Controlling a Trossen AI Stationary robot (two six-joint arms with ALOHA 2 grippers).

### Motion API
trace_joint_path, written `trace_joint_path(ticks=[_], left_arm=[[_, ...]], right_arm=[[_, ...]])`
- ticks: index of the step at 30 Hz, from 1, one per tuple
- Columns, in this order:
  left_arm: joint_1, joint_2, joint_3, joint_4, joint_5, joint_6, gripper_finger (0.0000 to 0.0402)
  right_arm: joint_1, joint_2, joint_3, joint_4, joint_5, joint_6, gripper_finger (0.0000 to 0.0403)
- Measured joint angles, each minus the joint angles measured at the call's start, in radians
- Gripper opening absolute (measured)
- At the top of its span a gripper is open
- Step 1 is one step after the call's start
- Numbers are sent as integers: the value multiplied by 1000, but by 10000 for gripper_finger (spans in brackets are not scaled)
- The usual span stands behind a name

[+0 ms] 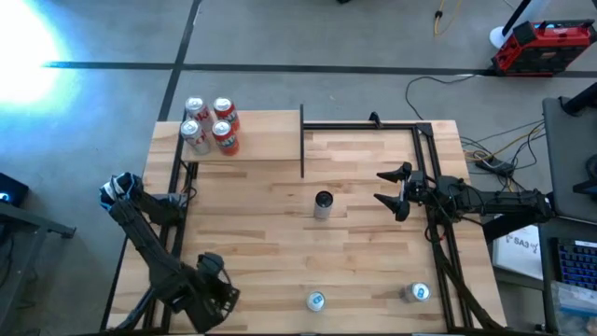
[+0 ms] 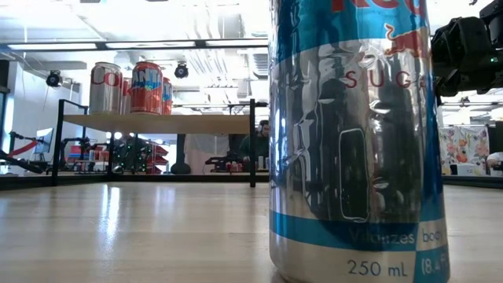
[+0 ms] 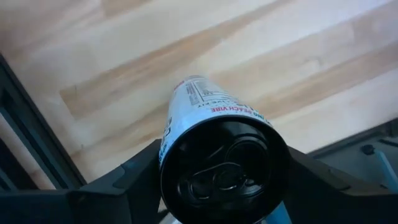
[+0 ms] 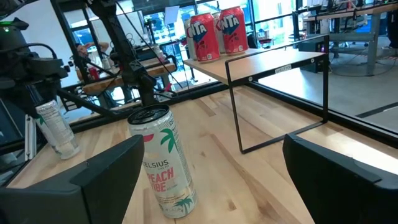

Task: Place canned beverage on shelf
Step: Move the bottom white pink soda can to the left middle on the table

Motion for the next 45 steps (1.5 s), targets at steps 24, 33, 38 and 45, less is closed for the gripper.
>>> trace_joint_path(ticks=[24,33,38,45], left_arm=[[519,-28,0,40,0,485,243],[681,-29,0,41,7,665,243],[768,-29,0,29,32,782,243],[869,-29,0,14,61,886,243]], right_arm=[[0,0,0,0,0,0,368],[0,0,0,0,0,0,368],[0,0,0,0,0,0,368],[0,0,0,0,0,0,368]])
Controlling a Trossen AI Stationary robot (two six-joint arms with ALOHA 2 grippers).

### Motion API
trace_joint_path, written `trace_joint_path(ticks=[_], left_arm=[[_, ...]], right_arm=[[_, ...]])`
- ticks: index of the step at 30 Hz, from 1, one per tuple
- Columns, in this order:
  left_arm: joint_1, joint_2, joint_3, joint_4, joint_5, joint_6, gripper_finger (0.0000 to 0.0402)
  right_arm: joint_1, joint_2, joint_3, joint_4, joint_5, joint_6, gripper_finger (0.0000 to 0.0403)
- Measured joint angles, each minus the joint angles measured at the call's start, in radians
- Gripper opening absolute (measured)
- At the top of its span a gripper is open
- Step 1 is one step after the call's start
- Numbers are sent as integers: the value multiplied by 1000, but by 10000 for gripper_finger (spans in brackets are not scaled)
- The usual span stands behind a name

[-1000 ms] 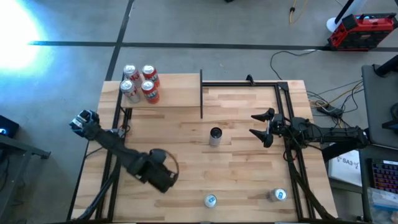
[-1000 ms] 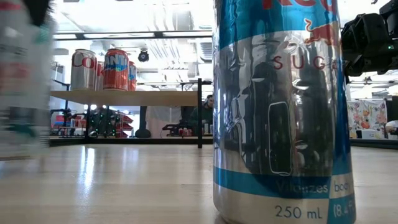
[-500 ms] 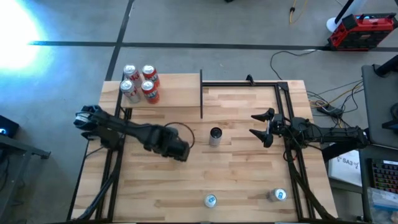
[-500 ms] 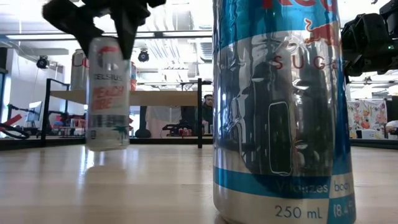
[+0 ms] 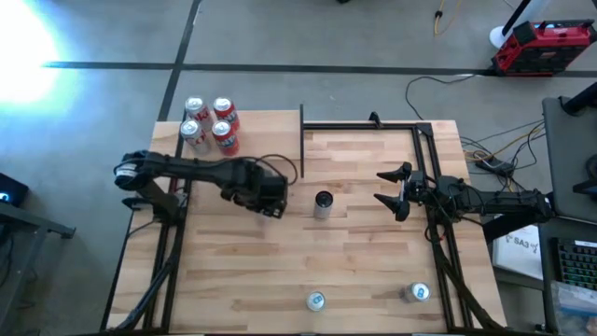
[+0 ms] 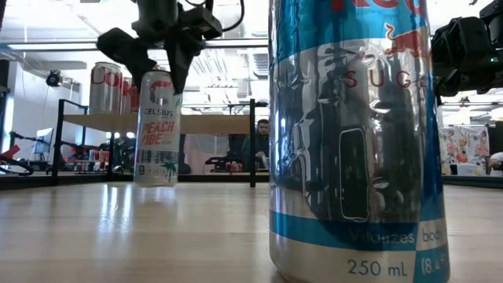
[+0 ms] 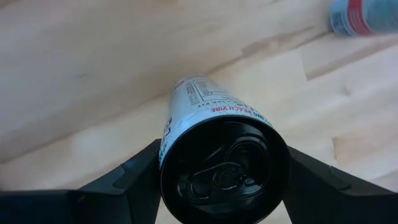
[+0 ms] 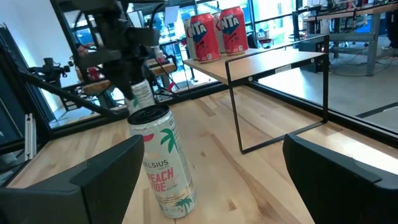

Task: Place canned beverage on shelf
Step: Move the bottom white pink soda can to the left middle on the table

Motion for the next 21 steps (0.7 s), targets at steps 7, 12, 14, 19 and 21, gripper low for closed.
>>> trace_joint_path(ticks=[7,12,14,19,21], left_arm=[[67,0,0,0,0,10,243],[92,0,-15,9,0,-7,244],[99,0,-29,23,0,-20,245],[113,-7,-60,56,3,-45,247],[118,-8,-62,58,7,-61,248]], right_arm=[[0,0,0,0,0,0,368],[0,0,0,0,0,0,368],[0,0,0,0,0,0,368],[0,0,0,0,0,0,368],[0,0,0,0,0,0,368]])
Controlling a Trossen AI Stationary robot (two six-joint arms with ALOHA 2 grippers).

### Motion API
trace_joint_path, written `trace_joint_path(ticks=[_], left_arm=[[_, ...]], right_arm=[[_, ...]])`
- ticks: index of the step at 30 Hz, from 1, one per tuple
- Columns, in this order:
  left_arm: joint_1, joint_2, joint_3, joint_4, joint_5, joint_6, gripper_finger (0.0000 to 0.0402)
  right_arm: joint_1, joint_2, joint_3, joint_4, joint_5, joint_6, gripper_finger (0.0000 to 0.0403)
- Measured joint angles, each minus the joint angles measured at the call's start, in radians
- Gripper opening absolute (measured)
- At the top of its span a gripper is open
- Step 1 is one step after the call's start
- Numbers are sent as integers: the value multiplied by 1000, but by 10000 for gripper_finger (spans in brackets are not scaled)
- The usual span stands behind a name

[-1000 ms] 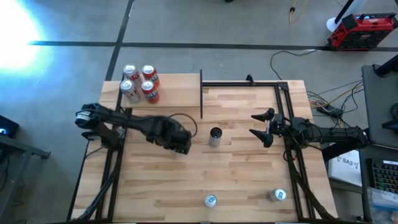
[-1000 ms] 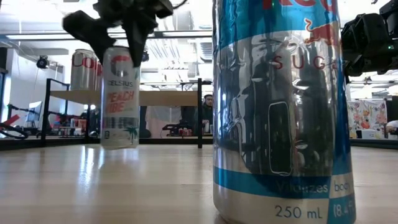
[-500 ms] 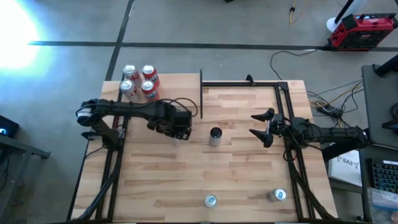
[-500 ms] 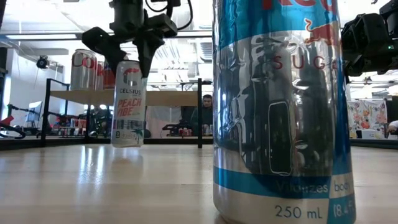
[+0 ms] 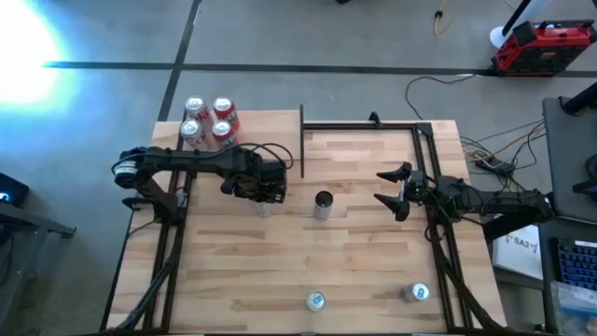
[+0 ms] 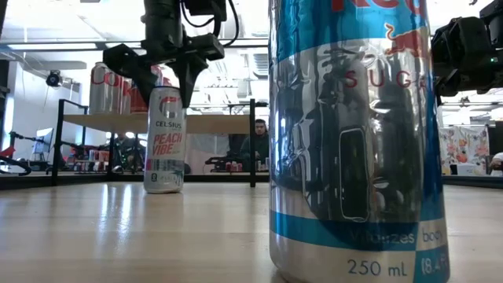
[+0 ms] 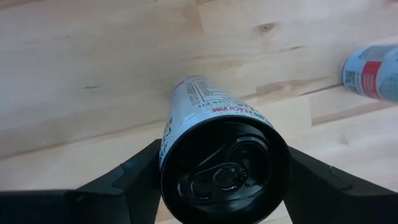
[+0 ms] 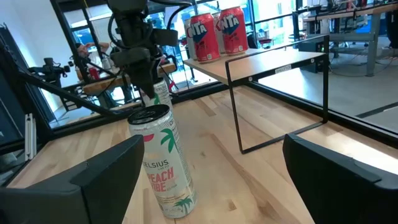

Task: Place canned beverage on shelf
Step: Move the bottom white pink soda can to the left middle on the table, then move the left blue soda can below the left white pink soda can

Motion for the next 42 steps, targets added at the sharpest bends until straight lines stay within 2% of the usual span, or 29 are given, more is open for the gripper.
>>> trace_joint_path(ticks=[5,13,19,23,26,30,35,42], left_arm=[[7,-6,0,-14,-4,-34,266],[5,-39,-3,-59,-5,-51,347],[3,-76,-3,-66,65,-69,389],[-23,-97,-3,-66,81,-86,398],[-68,-104,-3,-61,91,-125,398],[-167,-105,19,-53,98,-249,398],[-310,-90,69,-4,46,-445,398],[-466,77,235,9,34,-605,397]], right_arm=[[0,0,0,0,0,0,368],[0,0,0,0,0,0,368],[0,0,0,0,0,0,368],[0,0,0,0,0,0,368],[0,0,0,0,0,0,368],[0,0,0,0,0,0,368],[0,0,0,0,0,0,368],[0,0,0,0,0,0,368]])
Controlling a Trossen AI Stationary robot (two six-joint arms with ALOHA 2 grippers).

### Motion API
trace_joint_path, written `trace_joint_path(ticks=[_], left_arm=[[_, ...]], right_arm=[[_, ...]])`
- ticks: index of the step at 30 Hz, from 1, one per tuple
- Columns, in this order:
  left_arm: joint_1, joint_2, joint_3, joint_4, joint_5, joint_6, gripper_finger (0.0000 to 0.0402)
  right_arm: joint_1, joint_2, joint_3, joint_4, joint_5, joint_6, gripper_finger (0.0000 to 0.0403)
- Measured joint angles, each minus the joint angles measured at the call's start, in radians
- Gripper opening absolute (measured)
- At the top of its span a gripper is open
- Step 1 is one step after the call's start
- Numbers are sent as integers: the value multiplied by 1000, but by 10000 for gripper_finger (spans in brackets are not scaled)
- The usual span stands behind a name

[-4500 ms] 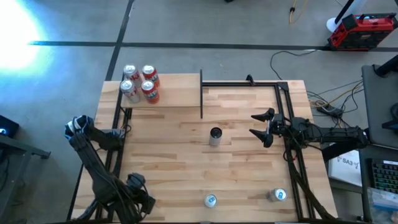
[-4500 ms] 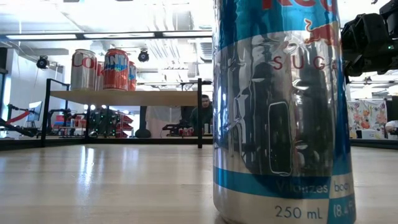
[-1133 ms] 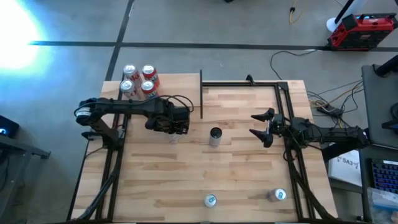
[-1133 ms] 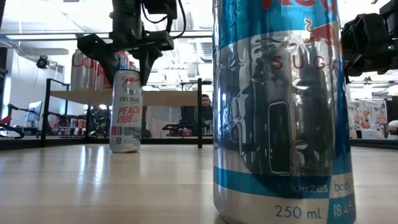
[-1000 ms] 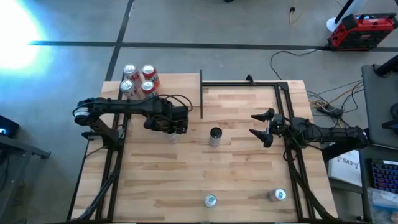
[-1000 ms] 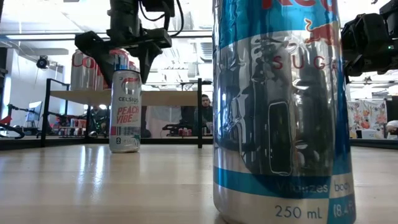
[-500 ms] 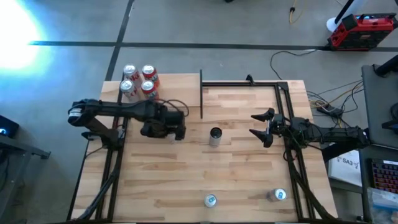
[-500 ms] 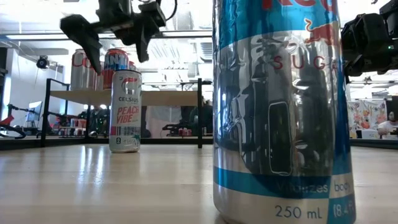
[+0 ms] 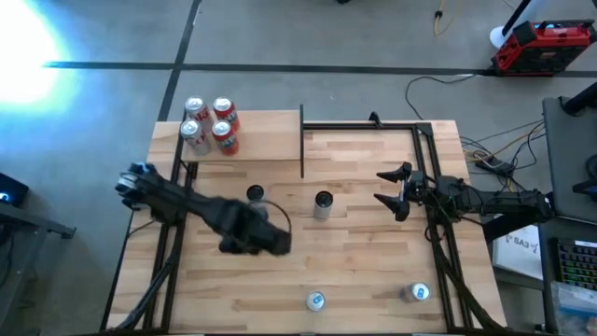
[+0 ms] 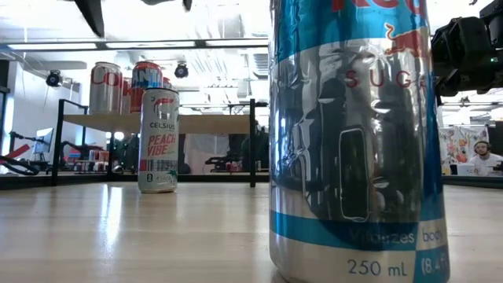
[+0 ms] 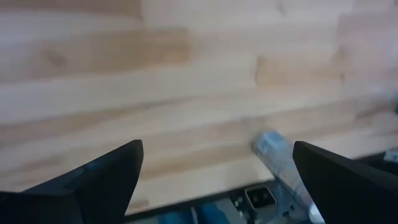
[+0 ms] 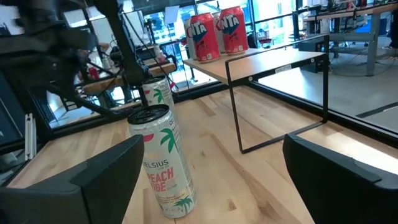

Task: Place canned beverage on shelf
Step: Move the left blue soda can below the left white pink soda can

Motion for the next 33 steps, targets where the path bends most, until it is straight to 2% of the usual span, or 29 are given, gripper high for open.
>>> trace_joint_path(ticks=[5,12,14,20,33], left_arm=[[-49,177,241,-107,-1,-12,397],[-69,430,662,-317,-42,65,397],[-70,489,744,-343,-47,92,397],[-72,461,600,-175,13,135,397],[-128,460,580,22,7,258,397]], right_arm=[[0,0,0,0,0,0,368],[0,0,0,0,0,0,368],[0,0,0,0,0,0,368],[0,0,0,-2,0,0,368],[0,0,0,-2,0,0,368]])
